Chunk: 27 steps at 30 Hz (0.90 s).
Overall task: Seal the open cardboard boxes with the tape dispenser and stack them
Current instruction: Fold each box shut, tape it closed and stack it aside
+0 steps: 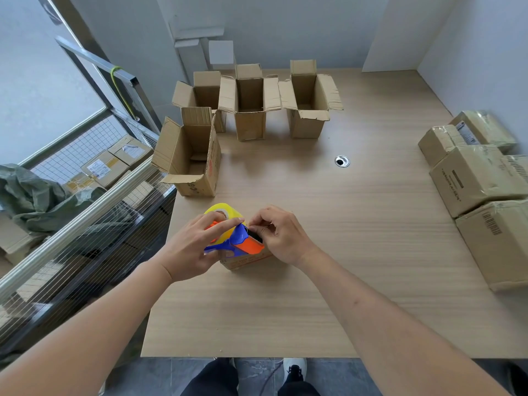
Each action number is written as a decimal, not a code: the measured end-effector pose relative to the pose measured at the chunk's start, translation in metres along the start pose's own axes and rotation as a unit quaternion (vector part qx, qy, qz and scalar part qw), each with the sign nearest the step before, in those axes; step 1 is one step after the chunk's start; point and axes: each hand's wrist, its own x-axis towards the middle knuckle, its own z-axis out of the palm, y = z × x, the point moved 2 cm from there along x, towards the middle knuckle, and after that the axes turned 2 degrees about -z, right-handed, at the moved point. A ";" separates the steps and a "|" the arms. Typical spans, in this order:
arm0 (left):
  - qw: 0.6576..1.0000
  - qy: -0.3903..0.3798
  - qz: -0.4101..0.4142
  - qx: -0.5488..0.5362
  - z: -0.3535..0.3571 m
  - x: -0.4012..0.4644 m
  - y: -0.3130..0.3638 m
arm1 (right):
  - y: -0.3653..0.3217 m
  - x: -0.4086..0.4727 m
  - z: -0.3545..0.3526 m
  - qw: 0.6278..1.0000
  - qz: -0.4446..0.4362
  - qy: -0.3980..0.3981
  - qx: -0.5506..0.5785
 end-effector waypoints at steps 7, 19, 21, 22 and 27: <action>0.999 -0.001 0.004 0.052 0.006 -0.014 -0.010 | -0.007 -0.002 0.009 0.999 0.026 -0.010 -0.031; 0.995 0.019 -0.042 0.089 -0.010 -0.015 -0.015 | -0.007 -0.003 -0.007 0.994 0.067 0.089 -0.014; 0.994 0.016 -0.057 0.092 -0.013 -0.020 -0.018 | 0.001 -0.009 -0.011 0.986 0.122 0.110 0.032; 0.994 0.018 -0.064 0.090 -0.014 -0.023 -0.020 | 0.005 -0.011 -0.013 0.981 0.145 0.116 0.055; 0.994 0.008 -0.079 0.080 -0.016 -0.021 -0.014 | 0.019 -0.021 -0.023 0.959 0.229 0.112 0.122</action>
